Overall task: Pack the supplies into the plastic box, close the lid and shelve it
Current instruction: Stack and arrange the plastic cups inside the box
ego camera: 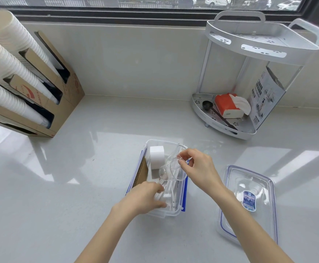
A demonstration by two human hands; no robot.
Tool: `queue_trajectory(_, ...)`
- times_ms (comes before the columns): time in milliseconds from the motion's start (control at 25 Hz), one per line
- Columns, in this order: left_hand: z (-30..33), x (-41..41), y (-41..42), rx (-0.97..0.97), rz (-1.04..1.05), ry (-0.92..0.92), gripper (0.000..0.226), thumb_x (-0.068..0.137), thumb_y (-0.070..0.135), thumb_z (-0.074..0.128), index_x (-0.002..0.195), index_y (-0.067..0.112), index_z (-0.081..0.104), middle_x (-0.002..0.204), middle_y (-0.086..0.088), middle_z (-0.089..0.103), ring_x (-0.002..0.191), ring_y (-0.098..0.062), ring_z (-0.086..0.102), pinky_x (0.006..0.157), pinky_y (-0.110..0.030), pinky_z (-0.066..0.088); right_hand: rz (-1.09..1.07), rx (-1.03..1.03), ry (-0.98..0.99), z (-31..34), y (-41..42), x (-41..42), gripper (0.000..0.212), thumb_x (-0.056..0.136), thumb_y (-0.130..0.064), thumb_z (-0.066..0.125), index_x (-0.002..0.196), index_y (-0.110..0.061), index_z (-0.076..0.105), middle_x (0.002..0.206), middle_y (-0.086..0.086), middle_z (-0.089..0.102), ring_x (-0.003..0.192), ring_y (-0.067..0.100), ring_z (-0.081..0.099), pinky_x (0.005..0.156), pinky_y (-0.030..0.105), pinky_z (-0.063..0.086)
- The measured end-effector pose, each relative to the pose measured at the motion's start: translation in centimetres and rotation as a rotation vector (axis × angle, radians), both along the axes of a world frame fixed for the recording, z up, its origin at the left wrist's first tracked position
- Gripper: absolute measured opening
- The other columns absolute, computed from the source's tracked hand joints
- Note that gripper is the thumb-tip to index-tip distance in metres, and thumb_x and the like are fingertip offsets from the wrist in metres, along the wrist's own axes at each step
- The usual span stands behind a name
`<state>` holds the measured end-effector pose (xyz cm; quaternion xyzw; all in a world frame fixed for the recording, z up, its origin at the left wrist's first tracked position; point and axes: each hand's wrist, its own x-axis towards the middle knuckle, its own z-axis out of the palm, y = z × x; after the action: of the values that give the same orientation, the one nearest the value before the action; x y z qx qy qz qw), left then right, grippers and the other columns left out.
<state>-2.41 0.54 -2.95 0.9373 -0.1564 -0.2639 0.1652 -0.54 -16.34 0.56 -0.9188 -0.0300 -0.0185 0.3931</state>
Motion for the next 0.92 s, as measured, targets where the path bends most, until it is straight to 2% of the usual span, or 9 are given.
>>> queue_trajectory(200, 0.2, -0.4, 0.6, -0.202, 0.122, -0.193, 0.051, 0.081, 0.040, 0.060, 0.125, 0.018, 0.046, 0.129, 0.003, 0.054, 0.118, -0.012, 0.050, 0.095, -0.023, 0.040, -0.019, 0.052, -0.003, 1.0, -0.4, 0.4, 0.012, 0.086, -0.017, 0.057, 0.093, -0.014, 0.065, 0.086, -0.003, 0.061, 0.060, 0.002, 0.045, 0.061, 0.001, 0.036)
queue_trajectory(320, 0.4, -0.6, 1.2, -0.349, 0.234, -0.311, 0.049, 0.080, 0.038, 0.062, 0.123, 0.019, 0.047, 0.127, 0.006, 0.055, 0.116, -0.008, 0.051, 0.091, -0.017, 0.037, -0.058, 0.061, -0.028, 2.1, -1.0, 1.1, 0.010, 0.085, -0.018, 0.059, 0.091, -0.016, 0.066, 0.083, -0.004, 0.062, 0.061, 0.003, 0.047, 0.061, 0.000, 0.035)
queue_trajectory(480, 1.2, -0.9, 1.5, -0.504, 0.396, -0.497, 0.048, 0.077, 0.033, 0.066, 0.120, 0.016, 0.051, 0.119, 0.005, 0.060, 0.103, -0.005, 0.054, 0.087, -0.018, 0.040, -0.047, 0.072, -0.025, 3.2, -1.3, 1.4, 0.009, 0.084, -0.018, 0.059, 0.089, -0.018, 0.066, 0.077, -0.009, 0.060, 0.062, 0.011, 0.049, 0.060, 0.002, 0.036)
queue_trajectory(560, 1.5, -1.0, 1.3, -0.550, 0.407, -0.563, 0.048, 0.076, 0.032, 0.067, 0.119, 0.015, 0.053, 0.116, 0.005, 0.061, 0.099, -0.004, 0.053, 0.085, -0.018, 0.039, -0.029, 0.068, -0.014, 3.2, -0.9, 1.2, 0.010, 0.084, -0.018, 0.059, 0.090, -0.017, 0.066, 0.078, -0.008, 0.060, 0.062, 0.011, 0.048, 0.059, 0.003, 0.037)
queue_trajectory(720, 1.5, -1.2, 1.0, -0.563, 0.366, -0.600, 0.048, 0.075, 0.032, 0.067, 0.118, 0.015, 0.054, 0.112, 0.006, 0.060, 0.100, -0.007, 0.056, 0.085, -0.016, 0.041, 0.017, 0.048, 0.002, 2.9, -0.1, 0.9, 0.012, 0.085, -0.020, 0.059, 0.094, -0.015, 0.065, 0.086, -0.003, 0.062, 0.060, 0.002, 0.045, 0.058, 0.010, 0.036)
queue_trajectory(840, 1.4, -1.5, 0.6, -0.604, 0.349, -0.564, 0.046, 0.074, 0.033, 0.068, 0.115, 0.017, 0.054, 0.102, 0.019, 0.054, 0.096, 0.001, 0.053, 0.083, -0.005, 0.039, 0.066, 0.009, 0.002, 2.4, 0.6, 0.7, 0.014, 0.085, -0.022, 0.059, 0.095, -0.014, 0.064, 0.088, -0.002, 0.061, 0.059, 0.000, 0.041, 0.058, 0.014, 0.034)
queue_trajectory(920, 1.4, -1.6, 0.2, -0.640, 0.346, -0.539, 0.045, 0.074, 0.033, 0.068, 0.114, 0.019, 0.053, 0.098, 0.027, 0.049, 0.096, 0.004, 0.051, 0.085, -0.004, 0.039, 0.091, -0.024, 0.004, 1.9, 1.1, 0.7, 0.013, 0.085, -0.022, 0.058, 0.094, -0.015, 0.064, 0.089, -0.002, 0.060, 0.060, -0.001, 0.040, 0.059, 0.018, 0.033)
